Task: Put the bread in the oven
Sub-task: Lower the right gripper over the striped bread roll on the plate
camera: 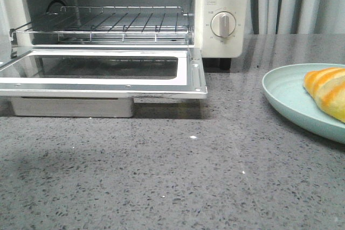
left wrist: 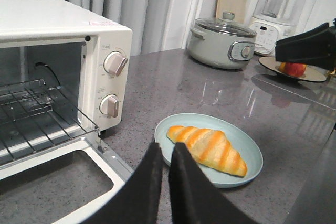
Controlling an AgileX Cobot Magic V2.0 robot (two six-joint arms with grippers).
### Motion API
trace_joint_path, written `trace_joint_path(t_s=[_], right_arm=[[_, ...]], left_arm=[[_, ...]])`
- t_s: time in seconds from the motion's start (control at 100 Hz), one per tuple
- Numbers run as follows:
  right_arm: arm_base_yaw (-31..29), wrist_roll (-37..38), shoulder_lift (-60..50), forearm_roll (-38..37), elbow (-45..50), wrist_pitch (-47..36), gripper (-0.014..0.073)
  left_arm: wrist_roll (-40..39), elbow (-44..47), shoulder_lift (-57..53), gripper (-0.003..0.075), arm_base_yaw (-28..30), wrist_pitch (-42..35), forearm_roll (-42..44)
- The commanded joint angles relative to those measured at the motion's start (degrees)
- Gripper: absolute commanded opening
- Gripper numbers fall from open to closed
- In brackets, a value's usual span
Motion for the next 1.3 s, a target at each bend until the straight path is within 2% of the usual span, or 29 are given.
trace_joint_path(t_s=[0.0,0.25,0.38,0.54,0.72,1.01,1.29], right_arm=[[0.01,-0.43,3.3,0.96,-4.34,1.58,0.0279],[0.01,-0.43,14.76,2.22,-14.82,17.46,0.0279],[0.01,-0.43,21.11,2.78,-16.93,23.74,0.0281],[0.01,-0.43,26.38,2.86,-16.93,23.76,0.0291],[0.01,-0.43,31.13,3.62,-16.93,22.75,0.0409],[0.01,-0.43,37.48,3.71,-16.93,19.72,0.0413],[0.01,-0.43,43.74,3.71,-16.93,20.11,0.0413]], left_arm=[[-0.52,-2.37,-0.67,-0.002,-0.57,-1.87,-0.68],[-0.52,-4.48,-0.67,-0.002,-0.57,0.53,-0.68],[-0.52,-4.59,-0.67,-0.002,-0.57,0.75,-0.68],[-0.52,-4.59,-0.67,-0.002,-0.57,0.89,-0.68],[-0.52,-4.59,-0.67,-0.002,-0.57,0.89,-0.68],[-0.52,-4.59,-0.67,-0.002,-0.57,0.68,-0.68],[-0.52,-4.59,-0.67,-0.002,-0.57,0.46,-0.57]])
